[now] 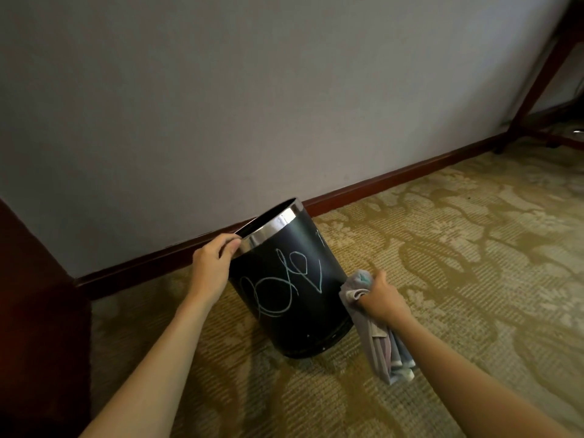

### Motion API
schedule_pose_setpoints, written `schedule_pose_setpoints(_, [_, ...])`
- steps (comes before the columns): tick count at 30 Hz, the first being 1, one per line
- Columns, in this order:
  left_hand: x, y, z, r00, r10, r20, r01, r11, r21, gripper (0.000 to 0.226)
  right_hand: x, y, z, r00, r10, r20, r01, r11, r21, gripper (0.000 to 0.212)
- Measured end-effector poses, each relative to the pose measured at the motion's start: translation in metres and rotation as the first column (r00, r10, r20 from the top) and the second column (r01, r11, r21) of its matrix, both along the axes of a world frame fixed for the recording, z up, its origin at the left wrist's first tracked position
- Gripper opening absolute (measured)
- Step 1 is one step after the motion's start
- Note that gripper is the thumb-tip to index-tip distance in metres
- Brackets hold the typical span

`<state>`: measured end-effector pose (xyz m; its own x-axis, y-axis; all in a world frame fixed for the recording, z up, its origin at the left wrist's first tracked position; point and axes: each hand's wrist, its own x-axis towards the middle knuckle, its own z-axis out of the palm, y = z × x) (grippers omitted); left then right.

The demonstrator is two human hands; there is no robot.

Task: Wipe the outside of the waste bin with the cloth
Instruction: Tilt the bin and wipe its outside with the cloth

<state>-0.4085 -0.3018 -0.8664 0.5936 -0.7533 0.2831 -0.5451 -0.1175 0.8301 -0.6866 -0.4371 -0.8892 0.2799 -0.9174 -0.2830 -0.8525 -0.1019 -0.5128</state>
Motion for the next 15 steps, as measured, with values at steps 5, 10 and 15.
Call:
schedule_pose_setpoints(5, [-0.004,0.009,-0.01,0.999,-0.021,0.04,0.023,0.998,-0.058,0.024,-0.001,-0.001,-0.006,1.0,0.0,-0.025,-0.001,1.0,-0.022,0.047])
schedule_pose_setpoints(10, [-0.006,0.002,-0.009,1.0,0.029,-0.004,-0.03,0.996,-0.084,0.024,-0.001,-0.002,-0.006,1.0,-0.01,0.024,0.01,1.0,0.0,0.044])
schedule_pose_setpoints(15, [-0.013,-0.007,-0.007,0.999,0.04,0.008,-0.039,0.996,-0.076,0.022,0.005,-0.002,0.007,1.0,-0.01,0.022,0.013,0.984,-0.177,0.037])
